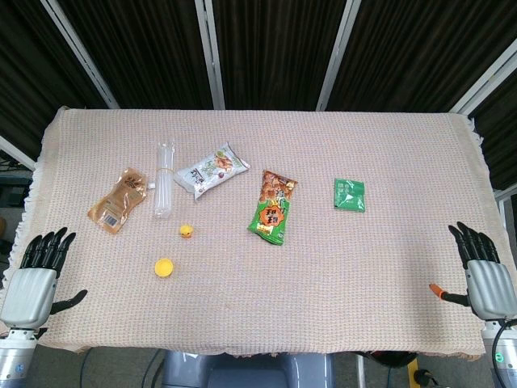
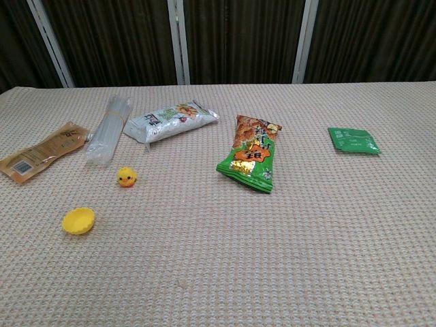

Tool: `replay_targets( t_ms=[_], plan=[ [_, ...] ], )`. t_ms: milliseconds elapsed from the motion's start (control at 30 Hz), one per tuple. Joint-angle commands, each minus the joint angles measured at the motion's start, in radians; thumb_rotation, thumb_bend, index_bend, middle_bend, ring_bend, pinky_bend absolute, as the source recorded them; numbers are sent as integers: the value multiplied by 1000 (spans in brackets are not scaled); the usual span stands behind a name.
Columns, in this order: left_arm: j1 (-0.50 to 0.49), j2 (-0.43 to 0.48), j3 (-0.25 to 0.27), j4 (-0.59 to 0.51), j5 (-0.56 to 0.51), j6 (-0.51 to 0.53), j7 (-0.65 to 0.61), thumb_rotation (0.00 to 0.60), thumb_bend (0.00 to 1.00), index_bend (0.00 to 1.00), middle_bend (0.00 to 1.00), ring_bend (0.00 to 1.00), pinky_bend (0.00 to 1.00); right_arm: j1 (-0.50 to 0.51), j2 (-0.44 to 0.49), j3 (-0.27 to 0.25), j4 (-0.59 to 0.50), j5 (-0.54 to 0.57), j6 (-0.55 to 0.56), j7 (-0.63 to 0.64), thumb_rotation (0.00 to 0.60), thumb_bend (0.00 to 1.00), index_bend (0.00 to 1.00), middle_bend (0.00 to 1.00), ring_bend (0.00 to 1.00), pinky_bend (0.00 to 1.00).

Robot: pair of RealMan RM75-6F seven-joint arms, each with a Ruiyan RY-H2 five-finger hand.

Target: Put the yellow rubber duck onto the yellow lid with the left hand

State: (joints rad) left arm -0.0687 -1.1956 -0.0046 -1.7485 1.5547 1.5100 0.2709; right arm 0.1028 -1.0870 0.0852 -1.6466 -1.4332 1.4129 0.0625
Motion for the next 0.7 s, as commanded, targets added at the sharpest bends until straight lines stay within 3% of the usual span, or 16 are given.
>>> replay_targets(
  t_ms=[33, 700],
  plan=[
    [0, 1, 1, -1, 0, -1, 1, 600, 10, 0, 0, 0, 0, 0, 0, 0, 0, 0, 0, 0, 600, 16, 0, 0, 0, 0],
    [-8, 3, 0, -3, -11, -22, -3, 600, 11, 0, 0, 0, 0, 1, 0, 0, -3, 9, -8, -5, 600, 16, 0, 0, 0, 0]
  ],
)
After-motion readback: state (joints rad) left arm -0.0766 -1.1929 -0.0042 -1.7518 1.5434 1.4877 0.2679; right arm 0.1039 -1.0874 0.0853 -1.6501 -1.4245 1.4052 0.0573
